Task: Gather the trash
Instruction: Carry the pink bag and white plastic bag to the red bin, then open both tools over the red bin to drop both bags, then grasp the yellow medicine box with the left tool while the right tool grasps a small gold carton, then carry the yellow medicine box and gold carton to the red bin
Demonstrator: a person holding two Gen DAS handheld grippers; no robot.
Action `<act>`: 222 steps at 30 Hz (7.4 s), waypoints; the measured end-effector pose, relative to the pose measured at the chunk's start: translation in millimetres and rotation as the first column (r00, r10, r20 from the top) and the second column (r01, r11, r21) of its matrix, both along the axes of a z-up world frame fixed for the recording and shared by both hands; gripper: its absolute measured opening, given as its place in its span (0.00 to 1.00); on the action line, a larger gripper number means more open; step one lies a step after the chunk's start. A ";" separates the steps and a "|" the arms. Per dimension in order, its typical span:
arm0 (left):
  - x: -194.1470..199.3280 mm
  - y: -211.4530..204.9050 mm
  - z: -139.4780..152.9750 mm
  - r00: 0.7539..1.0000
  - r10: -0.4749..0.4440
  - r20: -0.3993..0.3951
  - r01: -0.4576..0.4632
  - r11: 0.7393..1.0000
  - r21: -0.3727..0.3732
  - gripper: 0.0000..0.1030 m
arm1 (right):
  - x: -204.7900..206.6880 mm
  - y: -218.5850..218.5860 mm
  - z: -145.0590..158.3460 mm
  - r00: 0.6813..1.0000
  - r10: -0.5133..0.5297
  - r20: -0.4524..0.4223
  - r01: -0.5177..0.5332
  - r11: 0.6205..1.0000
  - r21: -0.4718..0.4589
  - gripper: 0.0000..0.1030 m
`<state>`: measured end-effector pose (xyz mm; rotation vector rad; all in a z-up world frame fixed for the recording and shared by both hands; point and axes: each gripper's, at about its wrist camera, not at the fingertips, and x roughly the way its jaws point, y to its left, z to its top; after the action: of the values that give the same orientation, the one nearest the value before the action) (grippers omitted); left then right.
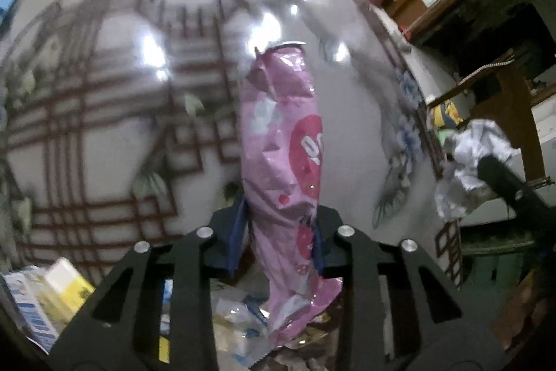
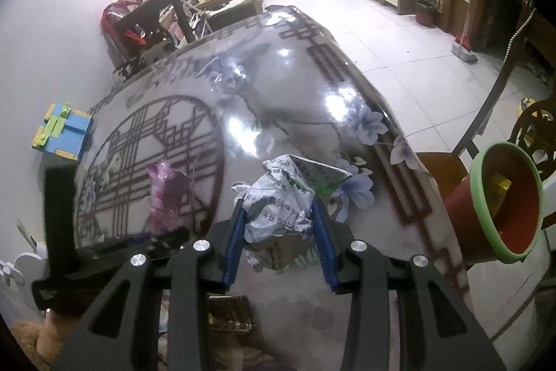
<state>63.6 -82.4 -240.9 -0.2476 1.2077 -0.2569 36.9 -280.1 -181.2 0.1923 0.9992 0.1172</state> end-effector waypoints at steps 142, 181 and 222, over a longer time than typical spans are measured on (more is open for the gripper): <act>-52.4 120.2 91.9 0.977 0.067 0.200 -0.073 0.997 0.026 0.82 | -57.0 132.4 -106.8 0.732 0.589 -0.343 -0.681 0.658 -0.322 0.21; -65.0 83.6 -4.8 0.993 0.091 -0.077 -0.093 0.996 -0.014 0.35 | -37.7 39.7 -19.2 0.986 0.162 -0.037 -0.165 0.983 -0.085 0.07; -24.6 -134.3 149.4 0.883 -0.267 0.387 0.254 0.963 0.084 0.35 | -65.7 -108.9 70.4 0.970 -0.154 0.190 0.155 0.988 0.011 0.07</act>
<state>39.0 -216.7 -91.5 0.0006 0.8371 -0.4987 -28.9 -389.0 -110.8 0.2499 0.7902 -0.0093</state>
